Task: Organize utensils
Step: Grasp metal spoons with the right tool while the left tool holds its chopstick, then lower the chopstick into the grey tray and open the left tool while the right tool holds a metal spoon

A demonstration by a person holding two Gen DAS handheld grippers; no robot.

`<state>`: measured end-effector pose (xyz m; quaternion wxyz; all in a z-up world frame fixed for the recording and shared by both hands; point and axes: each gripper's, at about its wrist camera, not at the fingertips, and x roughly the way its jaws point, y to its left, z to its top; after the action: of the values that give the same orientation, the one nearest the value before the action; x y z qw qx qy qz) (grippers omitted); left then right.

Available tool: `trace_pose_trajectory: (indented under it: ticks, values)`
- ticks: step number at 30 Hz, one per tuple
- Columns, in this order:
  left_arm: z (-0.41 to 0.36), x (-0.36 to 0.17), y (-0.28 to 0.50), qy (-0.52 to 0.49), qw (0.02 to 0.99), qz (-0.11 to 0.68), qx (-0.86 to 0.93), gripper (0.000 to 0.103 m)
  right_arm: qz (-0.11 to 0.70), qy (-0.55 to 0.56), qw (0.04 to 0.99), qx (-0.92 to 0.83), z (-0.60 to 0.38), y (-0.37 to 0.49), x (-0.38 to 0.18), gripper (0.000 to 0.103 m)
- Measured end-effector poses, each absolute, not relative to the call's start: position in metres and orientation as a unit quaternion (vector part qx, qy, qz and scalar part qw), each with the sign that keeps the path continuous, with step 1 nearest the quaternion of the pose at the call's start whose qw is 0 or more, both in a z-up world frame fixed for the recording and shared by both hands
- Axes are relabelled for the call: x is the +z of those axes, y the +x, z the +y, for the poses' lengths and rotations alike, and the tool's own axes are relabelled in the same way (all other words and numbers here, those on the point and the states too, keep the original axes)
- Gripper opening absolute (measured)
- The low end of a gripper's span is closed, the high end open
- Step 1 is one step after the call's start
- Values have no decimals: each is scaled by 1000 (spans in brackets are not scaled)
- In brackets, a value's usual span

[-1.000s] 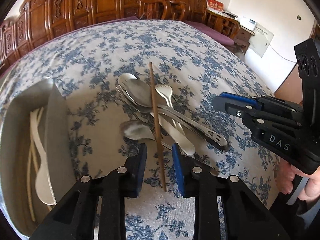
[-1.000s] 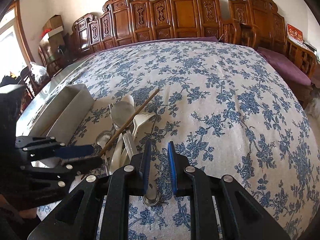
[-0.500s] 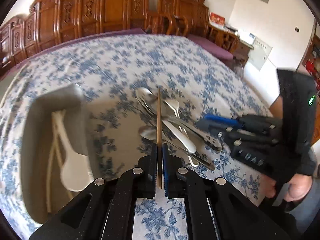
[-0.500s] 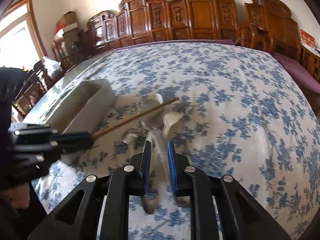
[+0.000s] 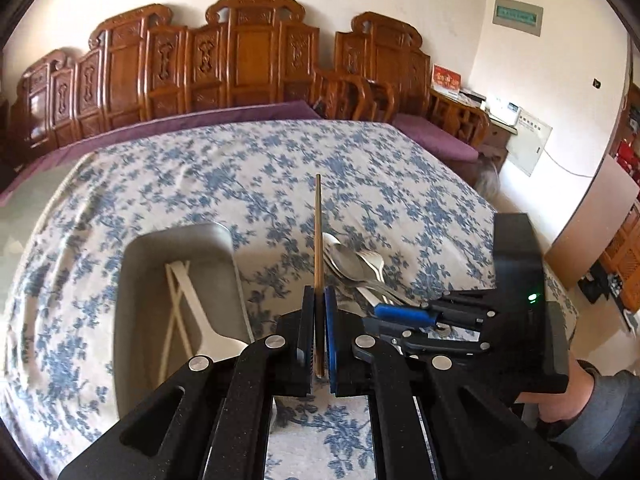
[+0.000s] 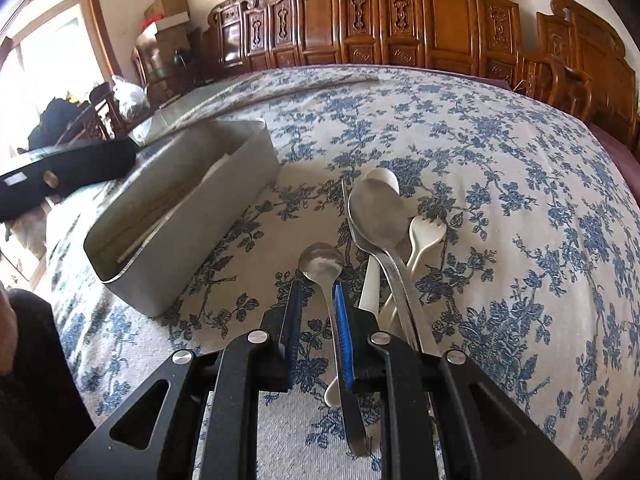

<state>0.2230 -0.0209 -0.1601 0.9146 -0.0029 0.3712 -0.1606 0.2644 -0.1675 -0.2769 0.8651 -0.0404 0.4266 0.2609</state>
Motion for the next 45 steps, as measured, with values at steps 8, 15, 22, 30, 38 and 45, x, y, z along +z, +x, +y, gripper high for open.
trace_pose_trajectory:
  ticks: [8,15,22,30,38,45]
  values:
    - [-8,-151,220,-2,921,360,-150,4,449,-77,855,247,-157,267,-290,13]
    - [7,-143,212,-7,927,351,-133,4,446,-85,859,237,-157,267,-289,5]
    - [28,-140,207,-18,930,349,-112,4,439,-76,865,230,-162,266,-285,2]
    - [51,-143,196,-27,930,356,-87,4,410,-54,880,236,-168,258,-266,2]
    - [61,-150,179,-20,923,376,-75,4,398,-44,887,232,-176,252,-257,2]
    - [68,-165,178,-7,913,404,-59,4,397,-42,887,233,-176,248,-256,2]
